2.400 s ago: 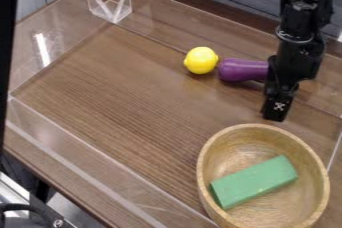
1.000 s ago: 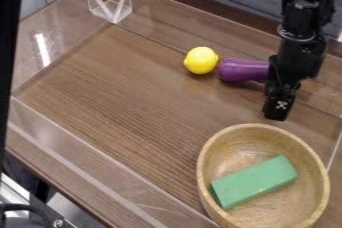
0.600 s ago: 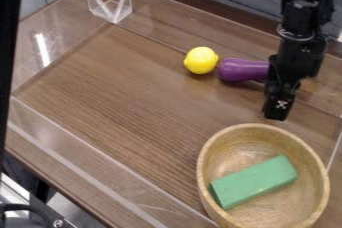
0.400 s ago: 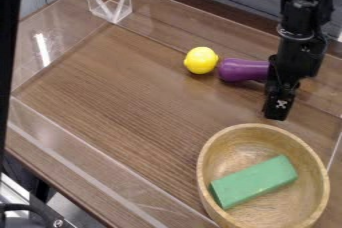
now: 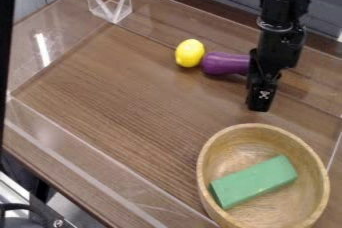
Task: Put the purple eggplant in the brown bowl
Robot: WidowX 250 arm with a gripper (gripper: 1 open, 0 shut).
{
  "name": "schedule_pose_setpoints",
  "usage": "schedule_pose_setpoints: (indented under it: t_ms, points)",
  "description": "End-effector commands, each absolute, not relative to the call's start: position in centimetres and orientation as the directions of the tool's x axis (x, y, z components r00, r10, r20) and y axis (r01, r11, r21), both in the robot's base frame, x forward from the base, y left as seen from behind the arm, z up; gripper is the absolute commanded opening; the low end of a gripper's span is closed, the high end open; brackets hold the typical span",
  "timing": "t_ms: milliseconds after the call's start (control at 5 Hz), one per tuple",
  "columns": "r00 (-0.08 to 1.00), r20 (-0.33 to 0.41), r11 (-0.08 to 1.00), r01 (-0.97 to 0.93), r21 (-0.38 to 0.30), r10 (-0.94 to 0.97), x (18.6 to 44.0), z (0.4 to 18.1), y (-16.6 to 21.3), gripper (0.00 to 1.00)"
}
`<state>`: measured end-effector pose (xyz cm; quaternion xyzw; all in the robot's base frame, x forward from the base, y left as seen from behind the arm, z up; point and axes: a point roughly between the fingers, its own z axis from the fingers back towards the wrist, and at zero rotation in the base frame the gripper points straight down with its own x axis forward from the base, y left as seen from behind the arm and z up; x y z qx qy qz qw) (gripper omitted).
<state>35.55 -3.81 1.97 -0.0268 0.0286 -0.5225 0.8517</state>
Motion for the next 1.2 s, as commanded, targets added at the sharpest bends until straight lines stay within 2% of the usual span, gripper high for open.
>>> schedule_pose_setpoints:
  t_ms: [0,800,1000]
  points:
    - [0.49,-0.01,0.489,0.871,-0.044,-0.872,36.7,1.3,0.4,1.0]
    - [0.487,0.006,0.486,0.873,-0.042,-0.873,36.5,1.2,-0.5,1.0]
    - [0.486,0.01,0.486,0.873,-0.041,-0.874,36.5,1.7,-0.7,1.0]
